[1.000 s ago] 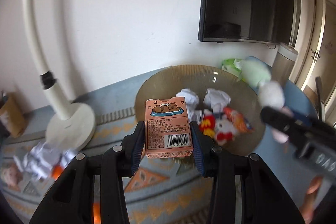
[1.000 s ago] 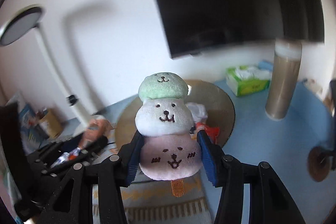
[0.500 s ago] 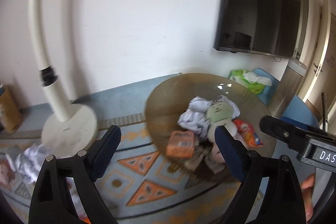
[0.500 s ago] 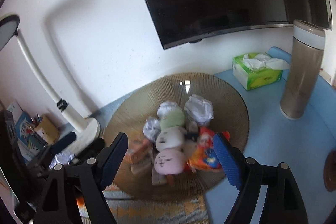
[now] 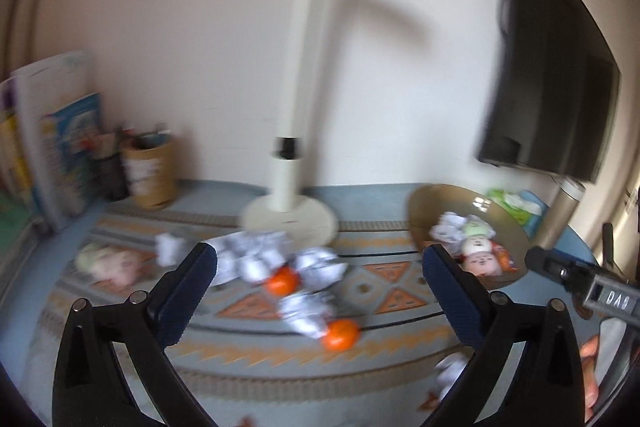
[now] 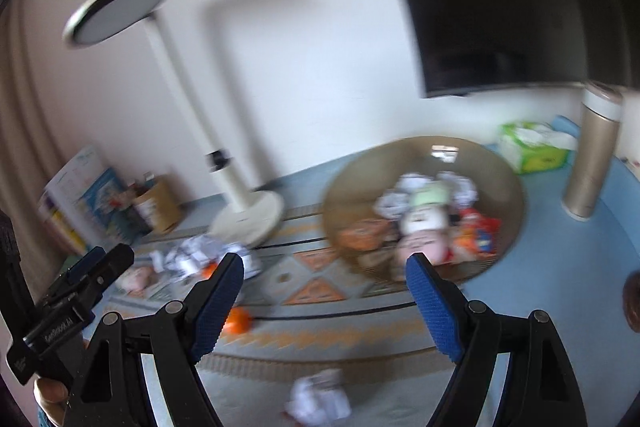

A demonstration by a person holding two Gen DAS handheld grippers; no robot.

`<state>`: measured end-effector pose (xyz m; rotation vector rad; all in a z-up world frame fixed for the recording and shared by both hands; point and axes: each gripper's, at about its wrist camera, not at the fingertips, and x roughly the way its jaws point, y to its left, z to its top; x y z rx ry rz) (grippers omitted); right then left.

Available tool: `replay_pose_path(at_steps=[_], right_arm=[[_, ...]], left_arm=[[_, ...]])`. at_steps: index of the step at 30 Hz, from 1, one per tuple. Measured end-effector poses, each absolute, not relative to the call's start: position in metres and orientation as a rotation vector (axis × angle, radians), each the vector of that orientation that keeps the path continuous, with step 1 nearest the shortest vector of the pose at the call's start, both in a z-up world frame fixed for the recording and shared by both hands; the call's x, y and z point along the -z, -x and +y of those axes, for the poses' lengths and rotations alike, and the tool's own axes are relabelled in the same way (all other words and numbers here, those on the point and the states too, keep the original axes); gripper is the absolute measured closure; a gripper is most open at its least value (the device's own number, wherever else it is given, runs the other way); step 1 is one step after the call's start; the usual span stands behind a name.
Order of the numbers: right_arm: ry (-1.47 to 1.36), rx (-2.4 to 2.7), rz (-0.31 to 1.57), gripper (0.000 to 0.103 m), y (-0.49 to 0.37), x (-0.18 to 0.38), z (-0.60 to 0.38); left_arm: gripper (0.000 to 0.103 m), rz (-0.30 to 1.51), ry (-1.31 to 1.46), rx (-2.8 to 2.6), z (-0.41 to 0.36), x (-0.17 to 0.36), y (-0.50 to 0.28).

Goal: Organize objects
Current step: 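Return both open tools down to the rug near the remaining items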

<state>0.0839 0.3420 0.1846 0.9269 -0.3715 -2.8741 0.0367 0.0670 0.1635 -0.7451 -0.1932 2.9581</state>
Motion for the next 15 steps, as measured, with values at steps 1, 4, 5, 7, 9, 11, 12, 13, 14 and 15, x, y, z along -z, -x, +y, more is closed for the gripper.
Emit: replay_pose_path(at_steps=[1, 4, 5, 7, 9, 11, 12, 13, 14, 15], right_arm=[[-0.923, 2.860, -0.347, 0.021, -0.086, -0.184, 0.328], [-0.944, 2.819, -0.240, 0.021, -0.092, -0.169, 0.284], [-0.954, 2.811, -0.200, 0.021, -0.094, -0.160, 0.269], [-0.969, 2.808, -0.124, 0.021, -0.096, -0.141, 0.245], [-1.006, 2.797, -0.031, 0.021, -0.097, -0.117, 0.221], [-1.038, 2.776, 0.023, 0.021, -0.094, -0.095, 0.207], [-1.053, 2.760, 0.038, 0.021, -0.092, -0.084, 0.202], [-1.074, 2.750, 0.056, 0.021, -0.090, -0.074, 0.197], [-1.104, 2.746, 0.072, 0.021, -0.087, -0.063, 0.194], [-1.127, 2.739, 0.077, 0.021, -0.085, -0.056, 0.192]], left_arm=[[0.000, -0.204, 0.749, -2.983, 0.055, -0.162, -0.043], [0.000, -0.202, 0.774, -3.082, 0.022, -0.147, -0.059], [0.000, -0.191, 0.796, -3.115, 0.012, -0.140, -0.062], [0.001, -0.176, 0.865, -3.156, -0.003, -0.117, -0.065], [0.001, -0.193, 0.956, -3.155, -0.016, -0.090, -0.063], [0.001, -0.237, 1.027, -3.144, -0.027, -0.066, -0.061], [0.001, -0.266, 1.053, -3.146, -0.033, -0.055, -0.060], [0.001, -0.290, 1.060, -3.149, -0.037, -0.048, -0.059], [0.001, -0.310, 1.060, -3.154, -0.039, -0.043, -0.059], [0.001, -0.338, 1.063, -3.170, -0.043, -0.038, -0.060]])
